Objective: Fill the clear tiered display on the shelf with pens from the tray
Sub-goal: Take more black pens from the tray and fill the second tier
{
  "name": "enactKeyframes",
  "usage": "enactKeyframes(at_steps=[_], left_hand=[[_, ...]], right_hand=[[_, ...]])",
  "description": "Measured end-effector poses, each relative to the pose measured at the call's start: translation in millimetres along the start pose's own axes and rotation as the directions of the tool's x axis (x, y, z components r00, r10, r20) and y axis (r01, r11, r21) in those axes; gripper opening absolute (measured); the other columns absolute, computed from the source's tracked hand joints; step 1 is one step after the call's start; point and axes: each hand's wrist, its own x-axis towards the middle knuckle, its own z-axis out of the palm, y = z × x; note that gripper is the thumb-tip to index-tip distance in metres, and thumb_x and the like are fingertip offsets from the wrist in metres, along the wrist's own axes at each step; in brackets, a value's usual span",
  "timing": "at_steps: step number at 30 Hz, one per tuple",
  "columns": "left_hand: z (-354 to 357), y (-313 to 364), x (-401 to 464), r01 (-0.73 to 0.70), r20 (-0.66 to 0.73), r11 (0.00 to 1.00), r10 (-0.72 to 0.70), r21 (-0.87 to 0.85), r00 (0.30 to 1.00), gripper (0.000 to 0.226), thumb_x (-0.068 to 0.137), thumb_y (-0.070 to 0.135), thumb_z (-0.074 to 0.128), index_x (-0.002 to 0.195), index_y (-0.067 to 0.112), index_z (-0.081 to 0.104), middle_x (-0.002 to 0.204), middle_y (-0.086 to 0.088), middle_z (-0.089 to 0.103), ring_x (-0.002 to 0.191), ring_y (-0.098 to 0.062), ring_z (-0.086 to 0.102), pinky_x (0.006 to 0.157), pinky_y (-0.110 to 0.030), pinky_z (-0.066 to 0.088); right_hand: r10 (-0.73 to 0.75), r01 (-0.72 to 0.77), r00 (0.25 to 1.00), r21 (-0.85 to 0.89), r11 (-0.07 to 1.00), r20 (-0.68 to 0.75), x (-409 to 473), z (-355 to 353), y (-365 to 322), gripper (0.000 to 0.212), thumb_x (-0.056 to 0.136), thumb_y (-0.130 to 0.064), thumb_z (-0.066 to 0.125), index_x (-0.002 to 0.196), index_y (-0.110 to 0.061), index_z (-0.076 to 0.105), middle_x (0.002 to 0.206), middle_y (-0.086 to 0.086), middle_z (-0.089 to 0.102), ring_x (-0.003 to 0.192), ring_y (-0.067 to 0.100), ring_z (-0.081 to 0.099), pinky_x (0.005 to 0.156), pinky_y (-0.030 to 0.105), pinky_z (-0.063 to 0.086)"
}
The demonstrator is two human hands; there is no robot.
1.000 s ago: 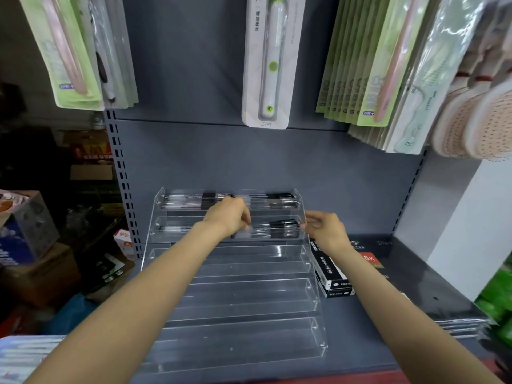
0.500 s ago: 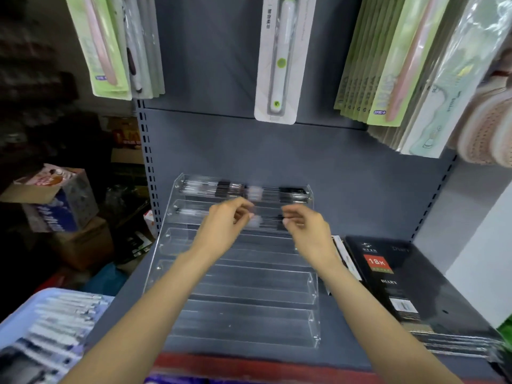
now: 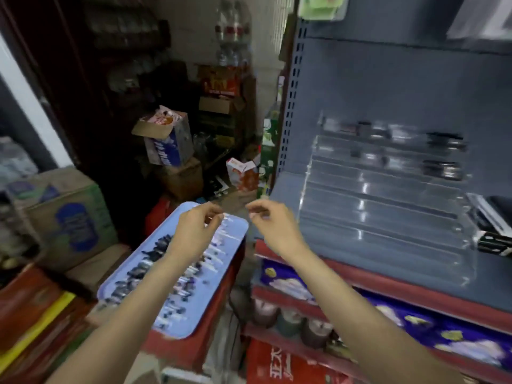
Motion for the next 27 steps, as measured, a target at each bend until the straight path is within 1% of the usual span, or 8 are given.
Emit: enactKeyframes(at_steps=[2,5,11,15,18,21,24,27], left_hand=[[-30,-47,-6,0.054,0.041,0.998,-0.056,0.038,0.998,0.021,0.092,0.016,0.056,0.108,0.006,0.065,0.102,-0.011,0.069,0.095,-0.024,0.063,0.071,-0.019,0.037],[-64,-110,-14,0.094,0.145,0.987,-0.112,0.13,0.983,0.022,0.092,0.015,0.056,0.11,0.006,0.065,0.107,-0.015,0.069,0.101,-0.028,0.063,0.079,-0.027,0.042],[-80,-204,-23,0.068,0.341,0.972,-0.143,0.224,0.929,0.022,0.092,0.008,0.051,0.11,0.003,0.064,0.113,-0.017,0.064,0.105,-0.032,0.059,0.087,-0.033,0.045],[-66,-238,-4,0.014,0.418,0.954,-0.144,0.298,0.897,0.033,0.094,0.011,0.049,0.127,0.007,0.053,0.132,-0.015,0.052,0.119,-0.031,0.051,0.097,-0.036,0.043],[-53,-248,11,-0.091,0.509,0.93,-0.112,0.357,0.853,0.047,0.096,0.014,0.045,0.142,0.011,0.036,0.148,-0.01,0.037,0.134,-0.026,0.036,0.105,-0.036,0.037],[-44,-255,19,-0.177,0.591,0.878,-0.139,0.445,0.795,0.051,0.1,0.021,0.037,0.148,0.02,0.021,0.157,0.001,0.017,0.143,-0.019,0.021,0.105,-0.035,0.034],[-41,-264,25,-0.231,0.596,0.847,-0.12,0.479,0.794,0.046,0.1,0.023,0.035,0.146,0.025,0.028,0.156,0.006,0.018,0.14,-0.017,0.027,0.099,-0.035,0.039],[-40,-275,36,-0.199,0.578,0.892,-0.081,0.405,0.812,0.039,0.1,0.02,0.039,0.138,0.023,0.044,0.15,0.004,0.032,0.134,-0.018,0.038,0.099,-0.035,0.042]], right_hand=[[0.02,-0.019,0.996,-0.015,1.0,0.09,5,50,-17,0.027,0.095,-0.01,0.05,0.121,-0.009,0.059,0.126,0.007,0.059,0.111,0.021,0.057,0.097,0.027,0.043],[0.107,-0.096,0.971,-0.06,0.994,0.213,13,116,-29,0.032,0.097,-0.009,0.047,0.128,-0.005,0.054,0.135,0.01,0.054,0.115,0.028,0.055,0.101,0.034,0.042],[0.316,-0.27,0.898,-0.184,0.945,0.306,11,206,-20,0.04,0.099,-0.011,0.044,0.139,-0.007,0.042,0.143,0.013,0.045,0.121,0.033,0.051,0.102,0.041,0.041],[0.384,-0.312,0.869,-0.257,0.915,0.313,26,232,-6,0.048,0.098,-0.011,0.044,0.145,-0.013,0.032,0.137,0.02,0.048,0.119,0.038,0.051,0.098,0.05,0.043],[0.392,-0.301,0.868,-0.307,0.903,0.305,41,242,7,0.049,0.098,-0.016,0.046,0.145,-0.013,0.032,0.15,0.012,0.033,0.118,0.034,0.053,0.098,0.041,0.044],[0.39,-0.269,0.863,-0.36,0.893,0.322,54,255,19,0.044,0.097,-0.019,0.05,0.139,-0.013,0.041,0.145,0.013,0.035,0.124,0.032,0.045,0.099,0.04,0.041],[0.381,-0.257,0.885,-0.403,0.878,0.267,62,266,26,0.034,0.094,-0.017,0.052,0.127,-0.011,0.052,0.131,0.015,0.044,0.122,0.031,0.042,0.097,0.037,0.039],[0.395,-0.262,0.877,-0.417,0.87,0.275,75,269,30,0.027,0.093,-0.015,0.054,0.119,-0.007,0.055,0.124,0.018,0.048,0.113,0.033,0.048,0.093,0.038,0.043]])
